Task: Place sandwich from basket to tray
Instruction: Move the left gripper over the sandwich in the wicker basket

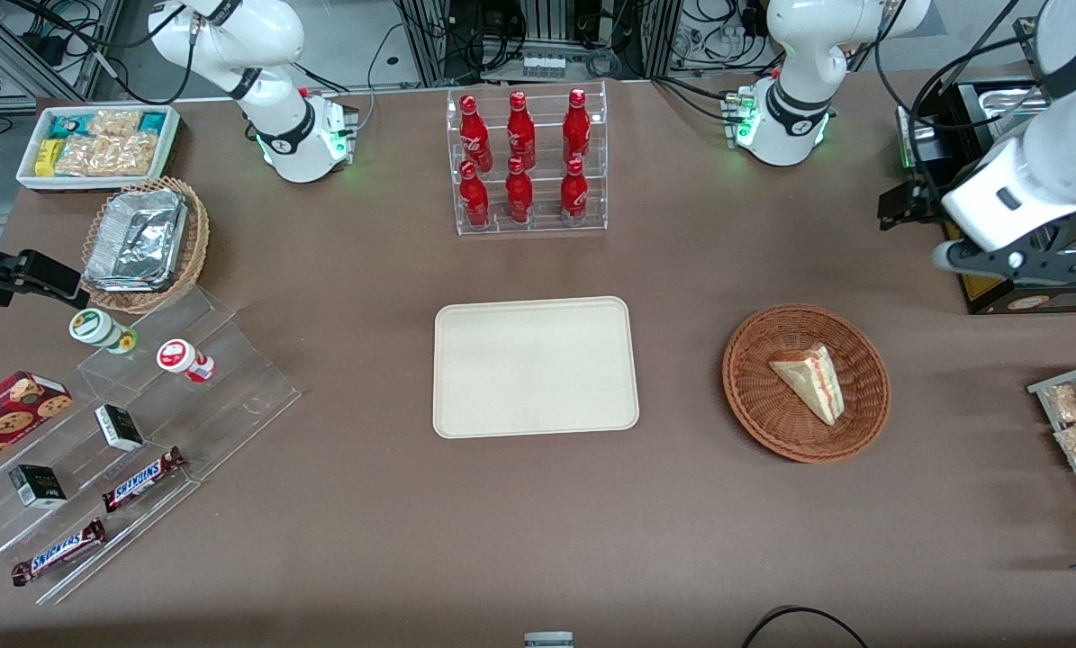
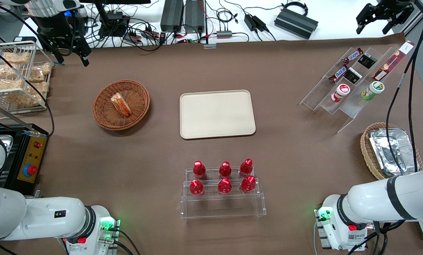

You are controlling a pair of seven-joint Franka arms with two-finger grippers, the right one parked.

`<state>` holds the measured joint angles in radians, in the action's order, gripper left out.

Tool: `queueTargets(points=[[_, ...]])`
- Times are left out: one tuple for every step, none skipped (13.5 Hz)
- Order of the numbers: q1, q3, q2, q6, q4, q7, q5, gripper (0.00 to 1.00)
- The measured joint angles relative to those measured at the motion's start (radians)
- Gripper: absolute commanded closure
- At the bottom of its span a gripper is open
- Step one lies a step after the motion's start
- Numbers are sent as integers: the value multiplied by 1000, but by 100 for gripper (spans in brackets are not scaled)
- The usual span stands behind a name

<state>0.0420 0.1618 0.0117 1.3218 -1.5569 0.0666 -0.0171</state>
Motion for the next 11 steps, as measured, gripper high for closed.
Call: queueTargets(points=[[-3,-1,-1,-1,6,1,0,0],[-11,-9,-1,-1,7,2,2,0],[-16,-17,0,-1,6,2,8,0],[-16,-21,4,-1,0,2,11,0],[-16,-23,11,0,-8,2,12,0],[-17,-24,23,8,-17,2,12,0],[-17,-25,36,33,-30,2,12,0],[-17,-27,48,68,-54,2,12,0],[-17,-30,57,115,-88,2,12,0],[-17,-32,63,170,-131,2,12,0],[-17,-34,67,232,-180,2,12,0]])
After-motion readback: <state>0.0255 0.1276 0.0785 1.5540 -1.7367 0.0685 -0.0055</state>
